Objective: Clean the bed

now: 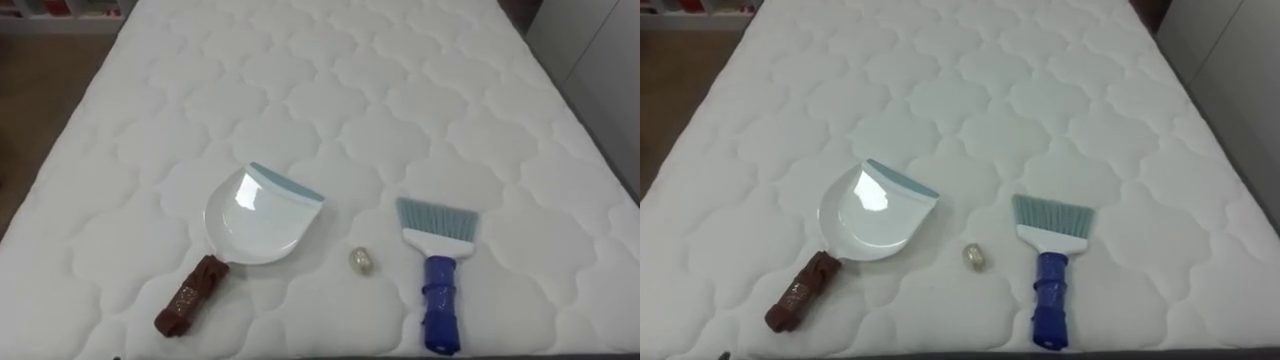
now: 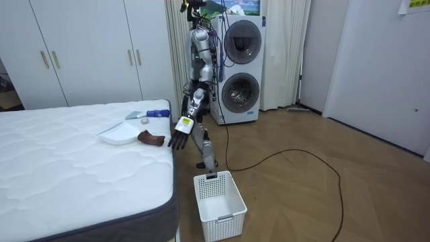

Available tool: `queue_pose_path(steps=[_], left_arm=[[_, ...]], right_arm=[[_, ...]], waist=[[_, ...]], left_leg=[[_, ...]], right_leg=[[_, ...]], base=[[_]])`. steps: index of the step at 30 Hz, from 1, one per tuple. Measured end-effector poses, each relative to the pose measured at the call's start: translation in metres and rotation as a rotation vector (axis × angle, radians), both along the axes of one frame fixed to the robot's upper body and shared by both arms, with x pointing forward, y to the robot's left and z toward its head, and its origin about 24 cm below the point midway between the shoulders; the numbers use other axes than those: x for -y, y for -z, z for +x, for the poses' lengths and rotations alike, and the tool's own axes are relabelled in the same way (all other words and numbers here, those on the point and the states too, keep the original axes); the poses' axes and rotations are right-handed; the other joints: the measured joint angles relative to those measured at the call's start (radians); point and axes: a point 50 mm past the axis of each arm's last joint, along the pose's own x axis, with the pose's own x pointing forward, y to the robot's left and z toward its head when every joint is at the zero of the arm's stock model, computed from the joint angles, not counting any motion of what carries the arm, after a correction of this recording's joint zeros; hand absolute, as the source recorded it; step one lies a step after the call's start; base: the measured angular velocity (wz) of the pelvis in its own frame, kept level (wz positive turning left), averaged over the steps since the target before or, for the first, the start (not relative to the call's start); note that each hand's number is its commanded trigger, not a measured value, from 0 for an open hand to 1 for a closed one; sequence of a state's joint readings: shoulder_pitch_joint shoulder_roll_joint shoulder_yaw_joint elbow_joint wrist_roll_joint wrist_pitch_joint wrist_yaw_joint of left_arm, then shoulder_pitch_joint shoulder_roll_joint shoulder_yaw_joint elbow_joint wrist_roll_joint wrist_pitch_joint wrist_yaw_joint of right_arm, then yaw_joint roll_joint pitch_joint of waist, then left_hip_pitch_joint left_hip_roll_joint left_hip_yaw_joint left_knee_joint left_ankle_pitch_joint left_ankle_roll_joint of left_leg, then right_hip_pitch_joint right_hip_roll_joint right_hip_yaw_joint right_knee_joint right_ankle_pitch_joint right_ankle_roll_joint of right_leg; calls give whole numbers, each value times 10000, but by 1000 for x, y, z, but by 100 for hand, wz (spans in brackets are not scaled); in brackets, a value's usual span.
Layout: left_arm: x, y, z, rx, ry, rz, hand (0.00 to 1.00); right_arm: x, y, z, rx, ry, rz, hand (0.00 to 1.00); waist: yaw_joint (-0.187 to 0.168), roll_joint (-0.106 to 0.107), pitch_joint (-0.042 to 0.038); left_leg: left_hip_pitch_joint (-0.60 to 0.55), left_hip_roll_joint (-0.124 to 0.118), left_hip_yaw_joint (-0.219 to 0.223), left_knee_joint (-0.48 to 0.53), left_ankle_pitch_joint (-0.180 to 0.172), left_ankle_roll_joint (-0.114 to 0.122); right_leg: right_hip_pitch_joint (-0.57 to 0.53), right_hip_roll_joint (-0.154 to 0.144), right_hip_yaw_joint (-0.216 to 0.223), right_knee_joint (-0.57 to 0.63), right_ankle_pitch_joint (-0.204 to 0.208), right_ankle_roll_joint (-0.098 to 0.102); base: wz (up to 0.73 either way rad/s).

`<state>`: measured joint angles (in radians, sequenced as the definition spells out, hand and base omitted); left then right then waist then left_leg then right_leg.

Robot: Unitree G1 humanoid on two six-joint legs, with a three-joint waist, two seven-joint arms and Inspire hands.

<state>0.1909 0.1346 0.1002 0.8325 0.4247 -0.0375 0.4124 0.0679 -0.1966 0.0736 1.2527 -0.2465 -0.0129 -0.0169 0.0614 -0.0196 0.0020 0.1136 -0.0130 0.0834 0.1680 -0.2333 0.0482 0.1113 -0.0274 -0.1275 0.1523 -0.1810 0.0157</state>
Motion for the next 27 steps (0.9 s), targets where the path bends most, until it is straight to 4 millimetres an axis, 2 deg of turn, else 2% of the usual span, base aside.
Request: queue_pose_path(steps=[2, 6, 11, 23, 27], left_arm=[[2, -5, 8, 617, 139, 129, 0], [4, -6, 10, 882, 242, 230, 0], [11, -14, 23, 1673, 639, 362, 0], [16, -17, 31, 2006, 996, 301, 0], [16, -17, 32, 2003, 1015, 289, 0]], right_arm=[[-4, 0, 4, 257, -77, 242, 0], [-6, 0, 5, 436, 96, 505, 0], [-7, 0, 6, 510, 369, 830, 0], [-8, 0, 9, 700, 368, 915, 0], [-7, 0, 7, 680, 490, 935, 0]], waist=[[0, -3, -7], [-32, -41, 1], [-122, -147, -42], [-567, -81, -22], [-589, -81, -18]], left_leg=[[24, 1, 14, 7, 4, -3], [-11, 2, 25, 19, 9, -5], [-144, -1, -31, 76, 9, -5], [-147, -1, -39, 80, 12, -10], [-154, -4, -22, 70, 12, -10]], right_leg=[[18, 4, 32, -14, 0, 0], [-30, 4, 39, -21, 0, 0], [-72, -15, -43, -30, 0, 0], [-50, -11, -27, -152, 5, -5], [-68, -8, 54, -144, 5, -5]], base=[[-4], [-1], [4], [0], [-1]])
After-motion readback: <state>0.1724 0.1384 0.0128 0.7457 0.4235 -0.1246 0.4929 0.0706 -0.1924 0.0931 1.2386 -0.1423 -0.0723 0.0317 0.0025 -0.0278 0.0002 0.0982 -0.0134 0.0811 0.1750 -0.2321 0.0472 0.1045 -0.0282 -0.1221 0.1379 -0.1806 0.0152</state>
